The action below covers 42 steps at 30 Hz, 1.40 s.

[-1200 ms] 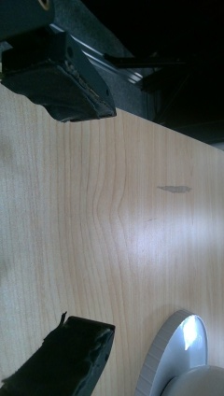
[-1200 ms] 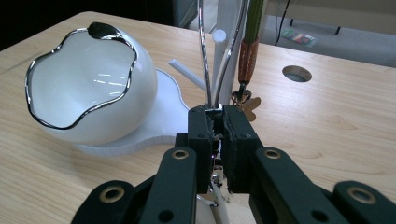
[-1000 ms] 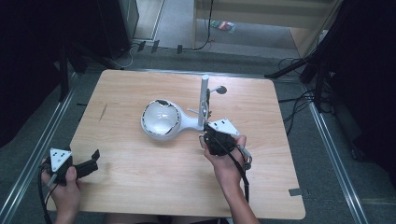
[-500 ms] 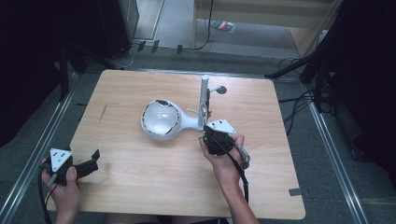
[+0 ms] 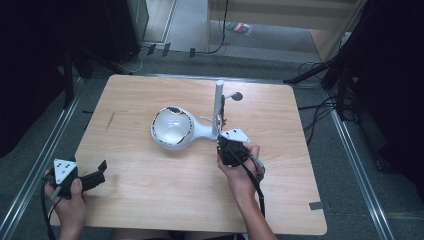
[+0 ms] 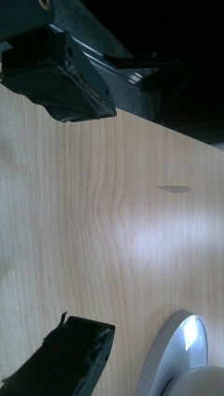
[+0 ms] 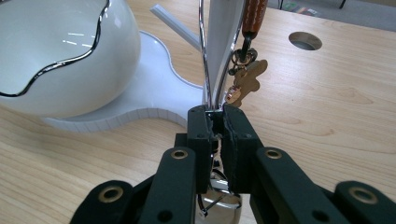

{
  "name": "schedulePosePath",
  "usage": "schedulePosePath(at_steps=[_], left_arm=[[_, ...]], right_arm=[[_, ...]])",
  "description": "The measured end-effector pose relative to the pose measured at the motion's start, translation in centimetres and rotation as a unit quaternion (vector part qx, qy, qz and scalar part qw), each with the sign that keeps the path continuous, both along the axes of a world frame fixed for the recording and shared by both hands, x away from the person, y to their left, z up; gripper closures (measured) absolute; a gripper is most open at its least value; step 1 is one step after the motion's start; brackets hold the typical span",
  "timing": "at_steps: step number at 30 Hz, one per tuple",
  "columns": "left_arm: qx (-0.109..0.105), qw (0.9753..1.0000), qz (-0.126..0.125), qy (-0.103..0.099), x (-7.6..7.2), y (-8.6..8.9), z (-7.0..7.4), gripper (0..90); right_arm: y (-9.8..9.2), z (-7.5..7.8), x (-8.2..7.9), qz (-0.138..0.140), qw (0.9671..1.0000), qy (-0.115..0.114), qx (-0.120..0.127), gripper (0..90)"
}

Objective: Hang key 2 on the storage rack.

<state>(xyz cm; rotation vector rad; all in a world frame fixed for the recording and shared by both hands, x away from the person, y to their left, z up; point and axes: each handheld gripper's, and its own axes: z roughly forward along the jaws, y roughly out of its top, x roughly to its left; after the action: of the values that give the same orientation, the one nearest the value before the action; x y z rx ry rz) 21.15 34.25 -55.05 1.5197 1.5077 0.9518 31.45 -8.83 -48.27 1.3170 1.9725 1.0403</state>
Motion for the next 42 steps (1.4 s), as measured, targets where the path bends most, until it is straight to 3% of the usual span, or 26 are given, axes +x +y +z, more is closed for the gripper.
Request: schedulePosePath(at_steps=[3,7,9,13,15,17,19,20,23,27,30,32,42], left_arm=[[0.001,1.0,-0.003,0.003,0.0,0.0,0.0,0.3],[0.001,1.0,-0.002,0.007,0.2,-0.1,0.0,0.3],[0.005,0.9999,-0.004,0.012,0.2,-0.1,0.0,0.3],[0.004,0.9999,-0.005,0.015,0.3,0.0,0.0,0.3],[0.003,0.9999,-0.005,0.015,0.3,0.0,0.0,0.3],[0.003,0.9999,-0.006,0.014,0.3,-0.1,0.0,0.3],[0.004,0.9999,-0.006,0.014,0.3,-0.1,0.0,0.3],[0.004,0.9999,-0.007,0.015,0.3,0.0,0.0,0.3],[0.002,0.9999,-0.007,0.015,0.3,0.0,0.0,0.3],[0.001,0.9999,-0.007,0.014,0.3,0.0,0.0,0.3],[0.001,0.9998,-0.008,0.016,0.3,0.0,0.0,0.3],[0.0,0.9998,-0.009,0.016,0.3,0.0,0.0,0.3],[0.005,0.9997,-0.012,0.02,0.4,-0.1,0.0,0.3]], right_arm=[[-0.2,-0.1,0.1,-0.003,0.9999,-0.008,-0.014,77.2],[-0.5,0.0,0.1,0.009,0.9998,-0.02,0.0,63.2],[-0.8,0.1,0.0,0.006,0.9995,-0.029,-0.004,56.4],[-1.6,0.4,-0.1,0.001,0.9987,-0.05,0.013,43.1],[-1.9,0.7,-0.3,-0.019,0.9974,-0.07,0.003,35.4],[-2.2,1.0,-0.4,-0.039,0.9963,-0.076,-0.015,31.9],[-2.6,1.2,-0.5,-0.05,0.9953,-0.082,-0.017,29.1],[-2.9,1.3,-0.5,-0.052,0.9949,-0.086,-0.008,27.5],[-3.8,1.6,-0.3,-0.045,0.9961,-0.061,0.045,14.0],[-4.4,1.7,-0.4,-0.034,0.9962,-0.043,0.067,0.2],[-4.6,1.7,-0.5,-0.023,0.9969,-0.039,0.064,0.0],[-4.7,1.5,-0.7,-0.028,0.9974,-0.04,0.053,0.0],[-7.3,0.6,-1.3,-0.049,0.9969,-0.04,0.047,0.0]])
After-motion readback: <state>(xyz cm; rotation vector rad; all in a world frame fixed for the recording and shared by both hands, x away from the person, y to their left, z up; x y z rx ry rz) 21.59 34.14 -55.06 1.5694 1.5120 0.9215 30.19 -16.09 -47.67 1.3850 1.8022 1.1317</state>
